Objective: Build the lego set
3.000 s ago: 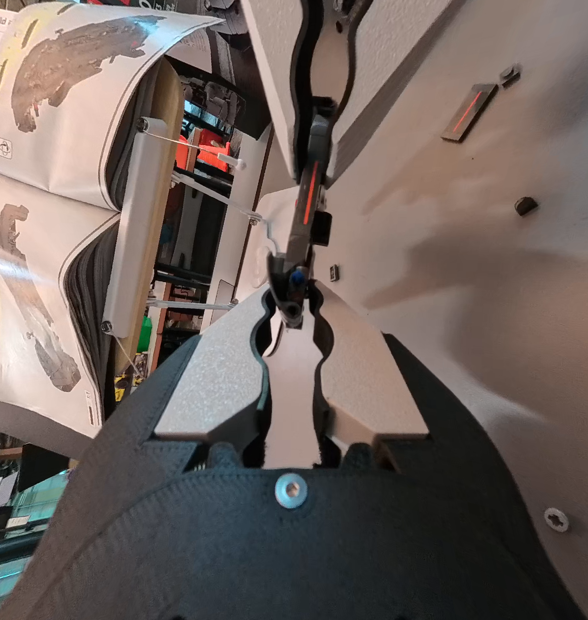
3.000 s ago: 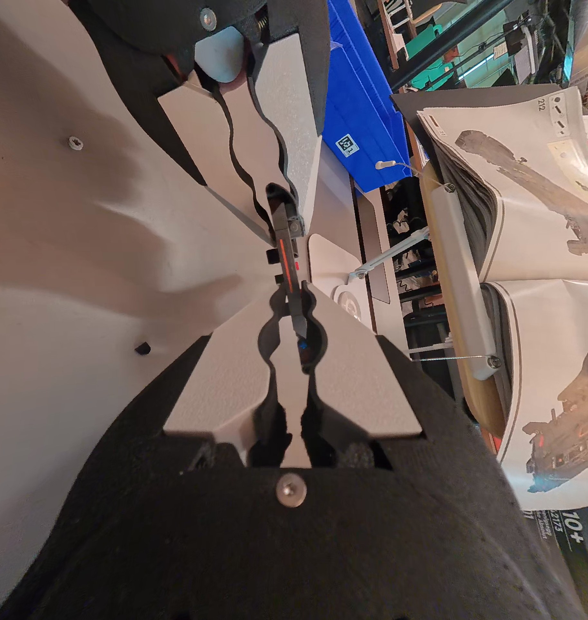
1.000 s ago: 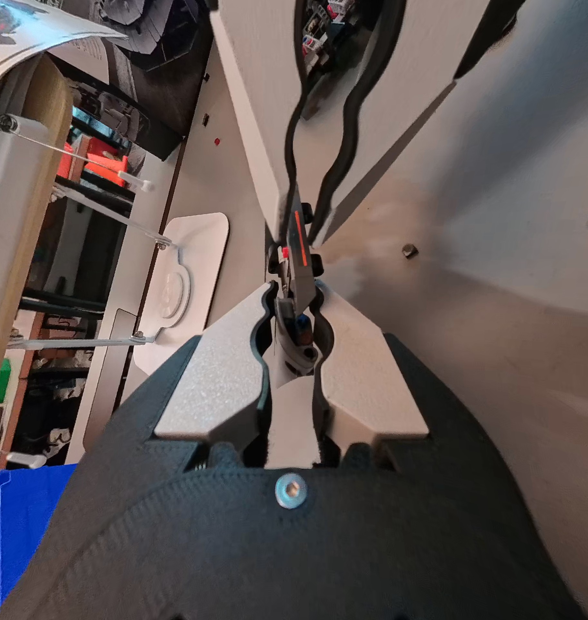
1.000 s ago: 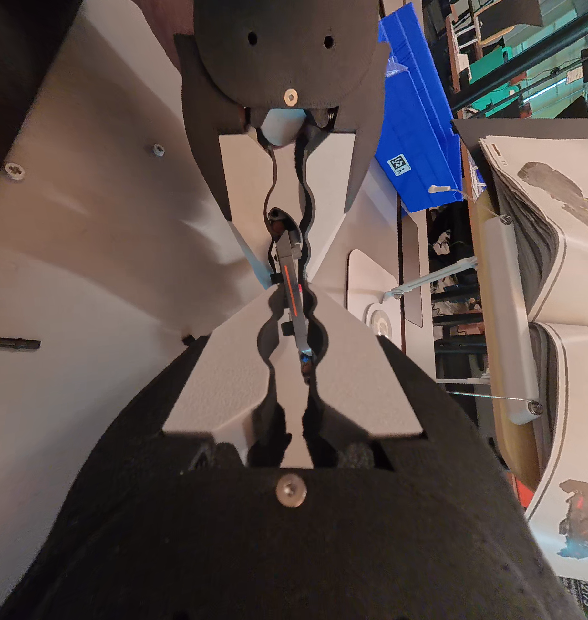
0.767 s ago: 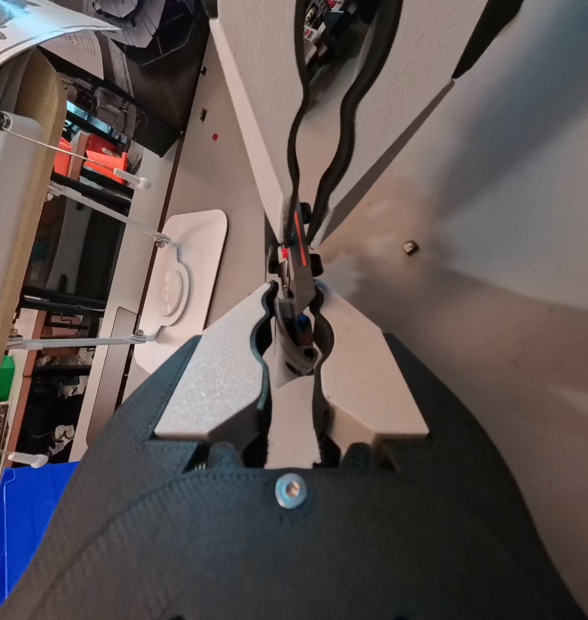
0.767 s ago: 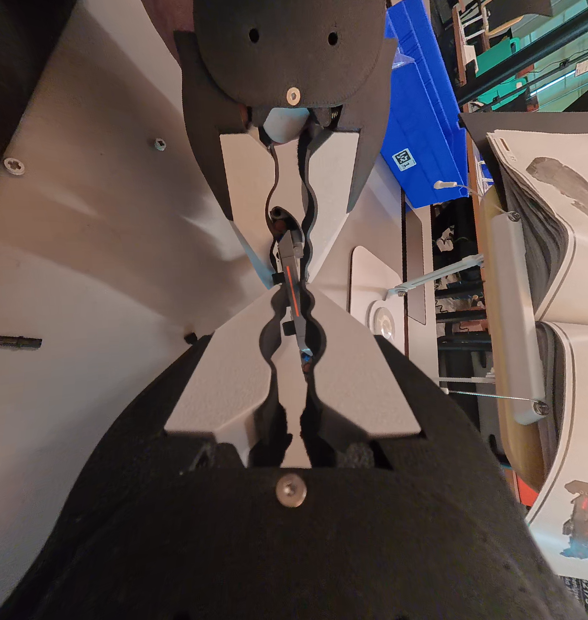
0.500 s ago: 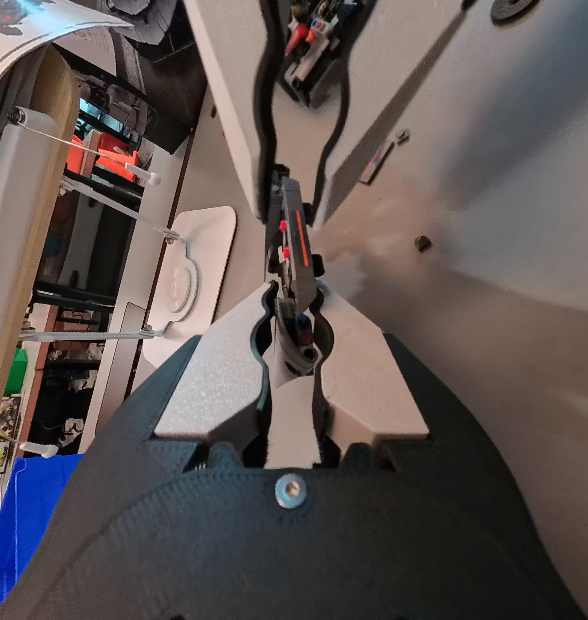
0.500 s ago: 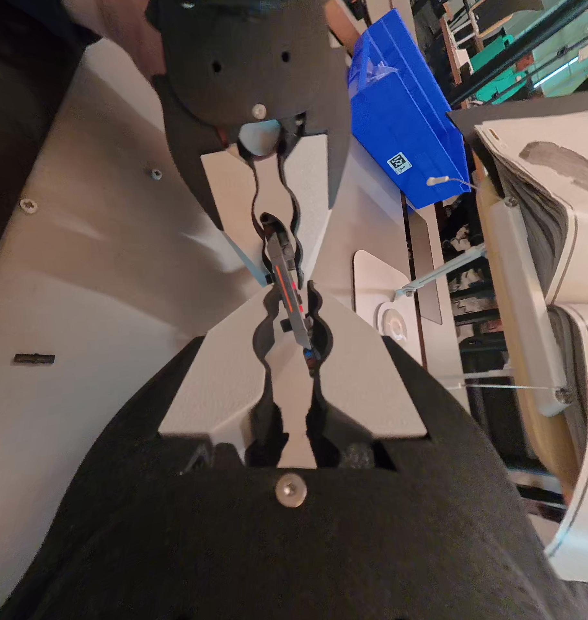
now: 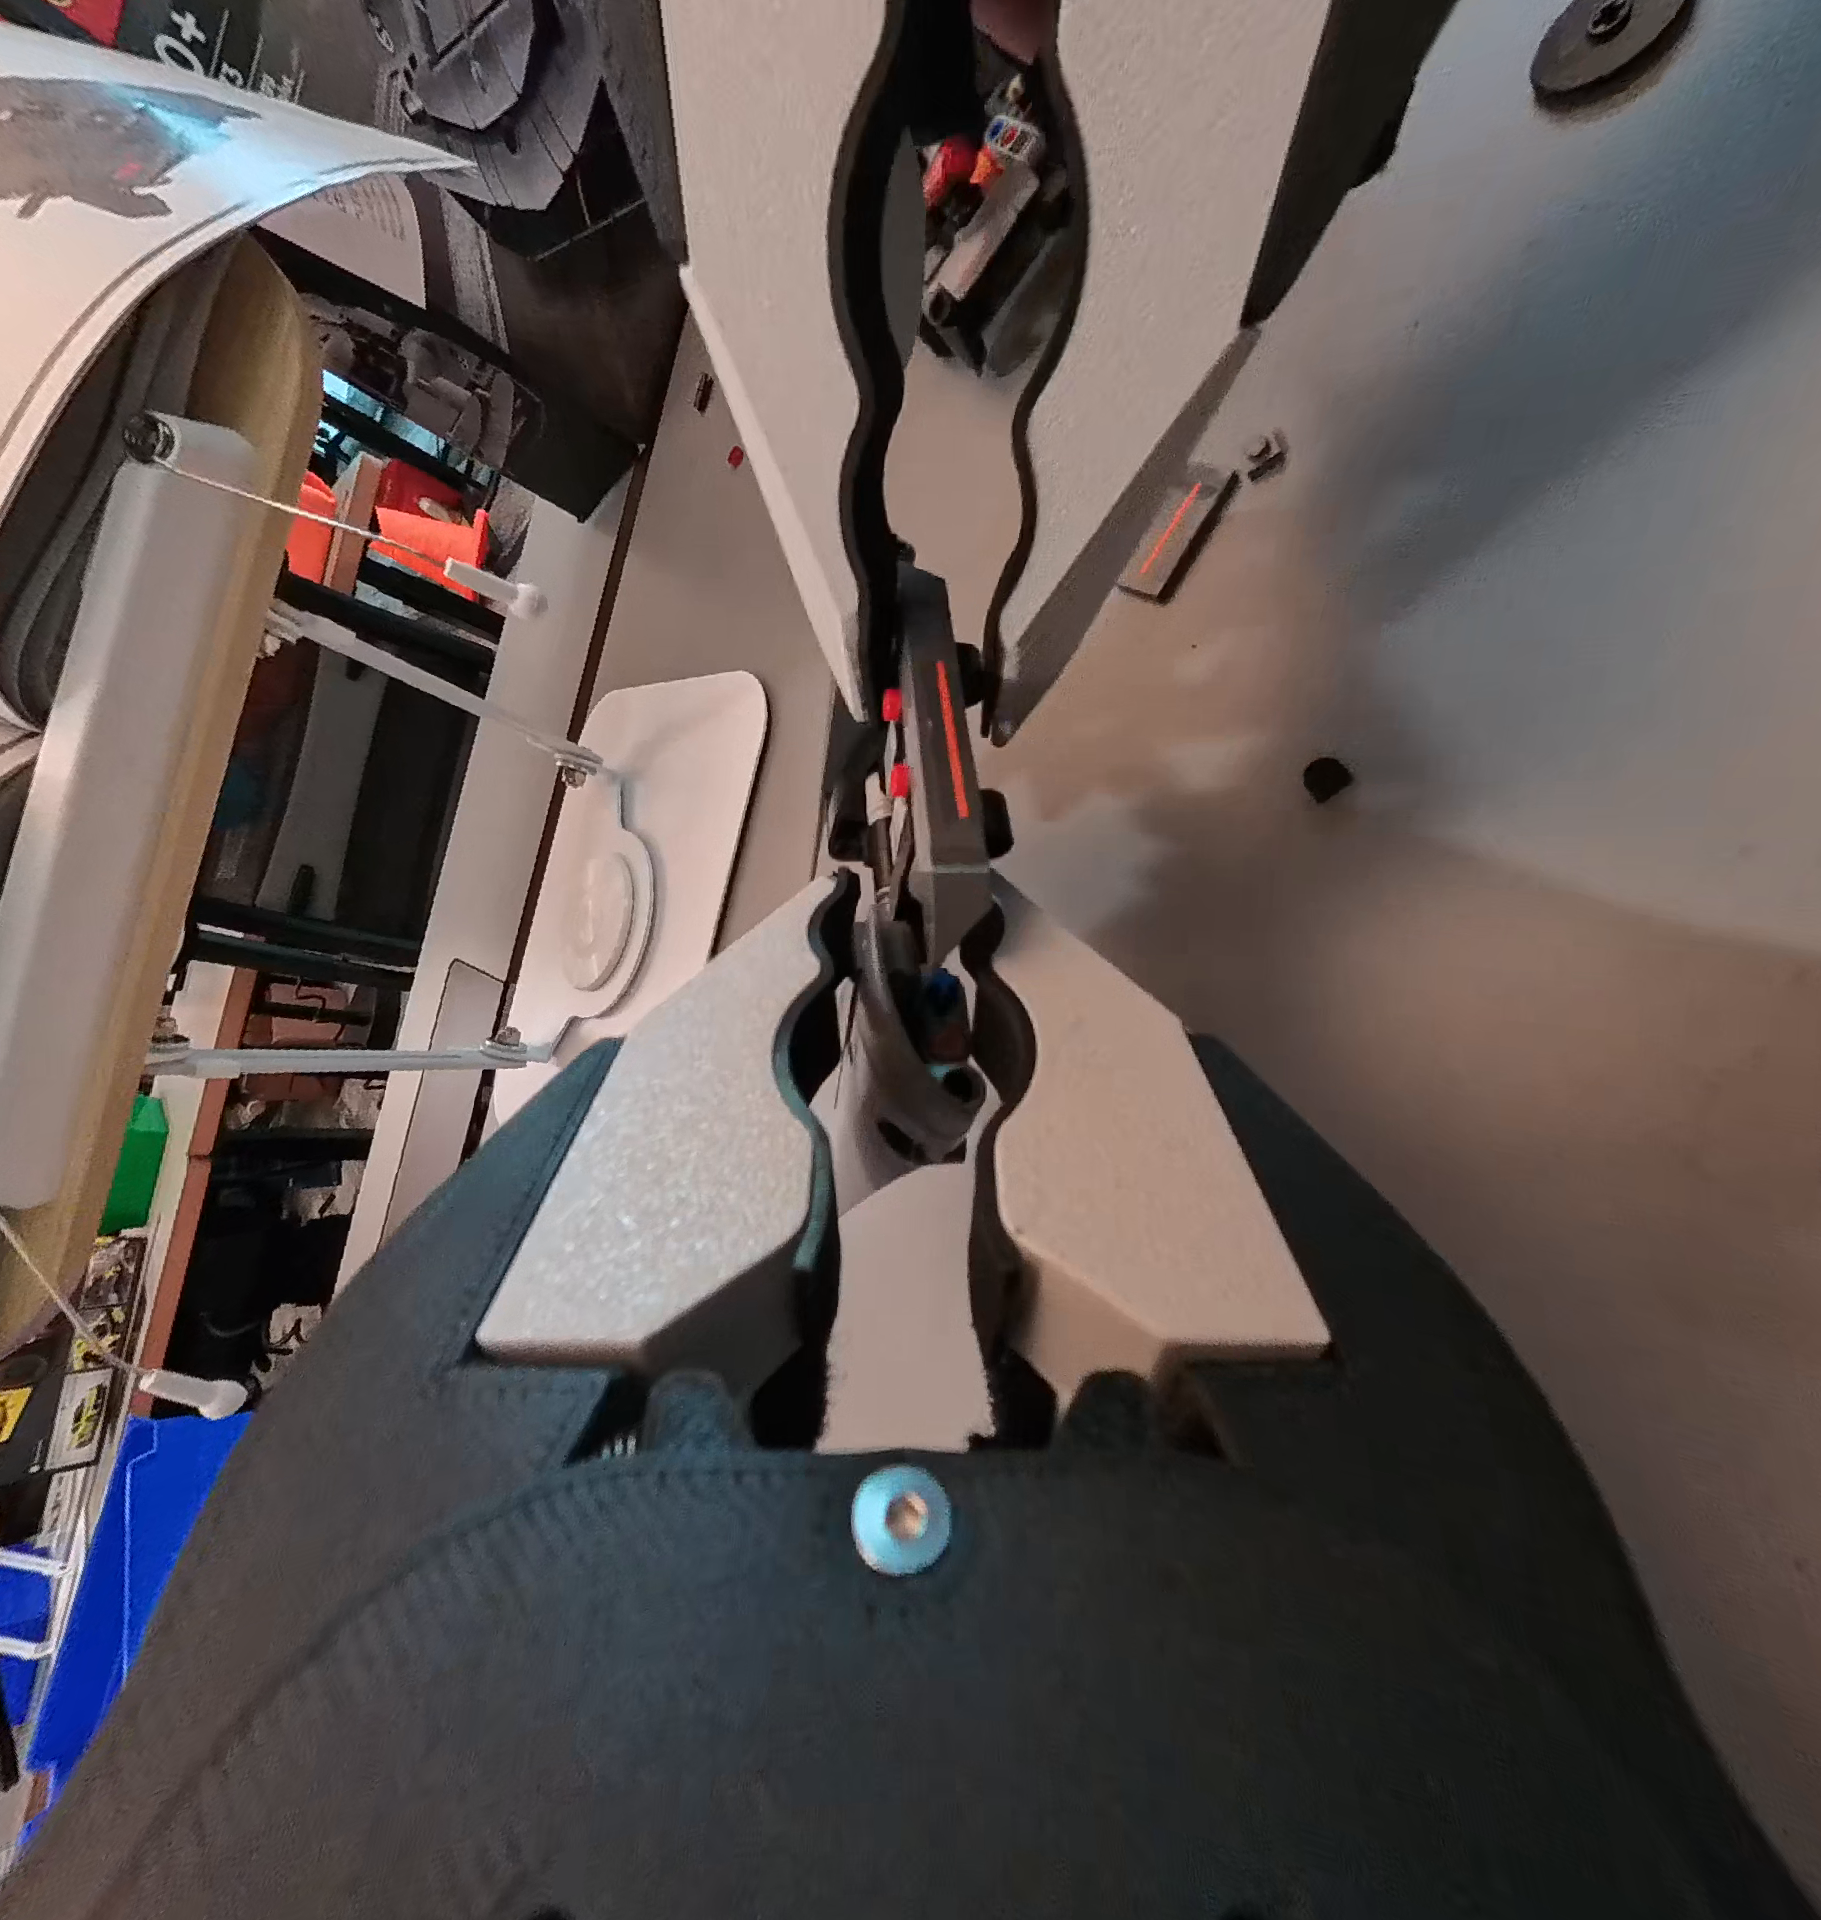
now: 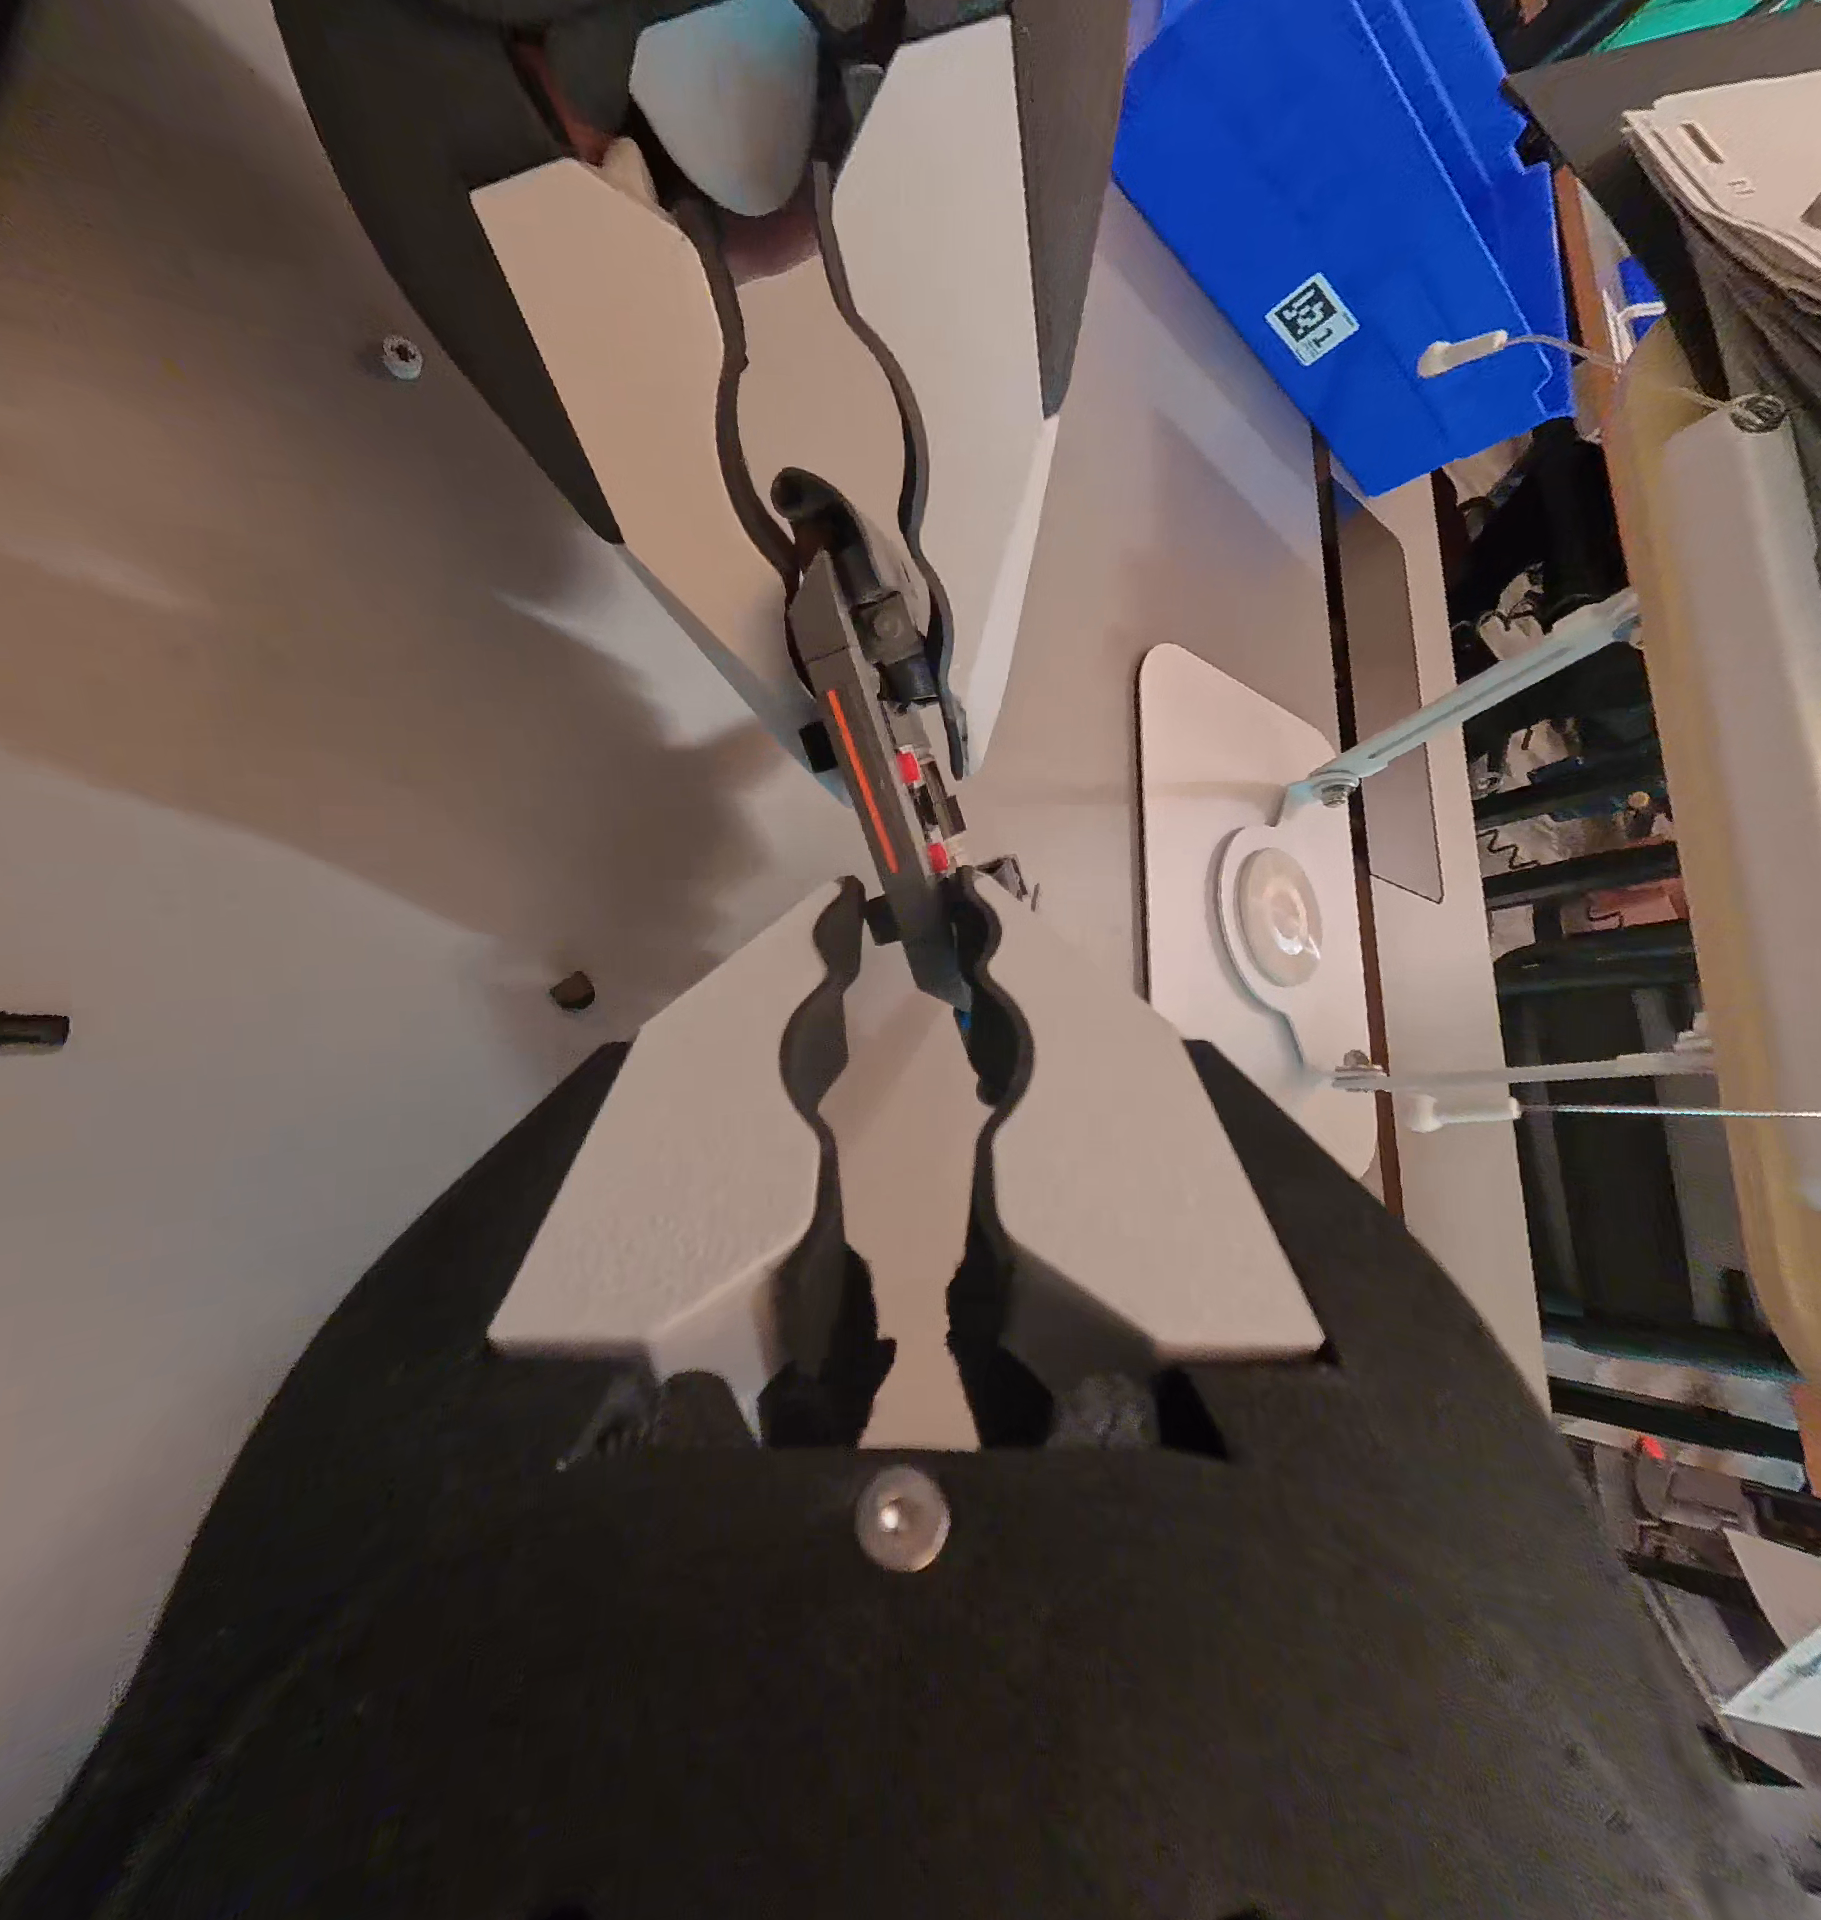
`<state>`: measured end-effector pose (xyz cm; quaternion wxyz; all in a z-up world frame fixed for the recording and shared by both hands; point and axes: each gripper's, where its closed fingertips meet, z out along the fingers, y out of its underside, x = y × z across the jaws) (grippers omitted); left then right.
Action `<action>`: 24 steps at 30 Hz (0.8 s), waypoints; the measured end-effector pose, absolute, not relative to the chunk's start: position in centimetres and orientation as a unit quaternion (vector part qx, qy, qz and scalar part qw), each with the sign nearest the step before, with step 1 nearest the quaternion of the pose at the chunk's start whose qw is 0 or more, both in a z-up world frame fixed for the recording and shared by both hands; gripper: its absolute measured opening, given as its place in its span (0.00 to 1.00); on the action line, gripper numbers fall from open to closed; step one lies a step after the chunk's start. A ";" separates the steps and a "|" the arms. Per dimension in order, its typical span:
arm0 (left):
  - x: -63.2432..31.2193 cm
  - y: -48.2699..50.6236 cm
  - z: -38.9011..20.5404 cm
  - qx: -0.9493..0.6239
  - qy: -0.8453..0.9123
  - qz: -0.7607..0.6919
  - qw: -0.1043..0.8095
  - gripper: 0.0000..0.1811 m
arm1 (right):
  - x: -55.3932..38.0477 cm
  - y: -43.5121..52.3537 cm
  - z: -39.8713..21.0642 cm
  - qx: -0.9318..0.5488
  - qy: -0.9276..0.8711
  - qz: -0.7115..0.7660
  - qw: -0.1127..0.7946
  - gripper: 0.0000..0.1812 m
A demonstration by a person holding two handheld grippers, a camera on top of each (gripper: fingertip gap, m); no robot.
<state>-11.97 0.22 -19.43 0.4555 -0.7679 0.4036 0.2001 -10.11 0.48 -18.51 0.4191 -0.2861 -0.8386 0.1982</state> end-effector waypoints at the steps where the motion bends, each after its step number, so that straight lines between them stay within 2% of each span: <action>1: -11.9 0.3 -19.4 -0.767 0.403 0.199 0.457 0.09 | -10.1 0.5 -18.5 -0.287 -0.838 0.199 0.420 0.09; 7: -12.6 0.6 -18.5 -0.764 0.383 0.209 0.476 0.11 | -10.5 0.7 -17.4 -0.272 -0.826 0.178 0.461 0.08; 13: -14.4 0.8 -17.3 -0.768 0.336 0.223 0.498 0.19 | -10.8 1.6 -15.9 -0.251 -0.805 0.113 0.526 0.08; 16: -14.4 0.8 -16.9 -0.761 0.335 0.233 0.504 0.19 | -10.8 1.1 -15.4 -0.238 -0.802 0.107 0.537 0.08; 20: -14.5 0.8 -16.8 -0.755 0.339 0.249 0.503 0.10 | -10.7 0.8 -15.6 -0.241 -0.806 0.121 0.528 0.08; 24: -14.3 0.8 -16.7 -0.757 0.336 0.235 0.508 0.10 | -10.7 1.1 -15.3 -0.261 -0.801 0.157 0.516 0.09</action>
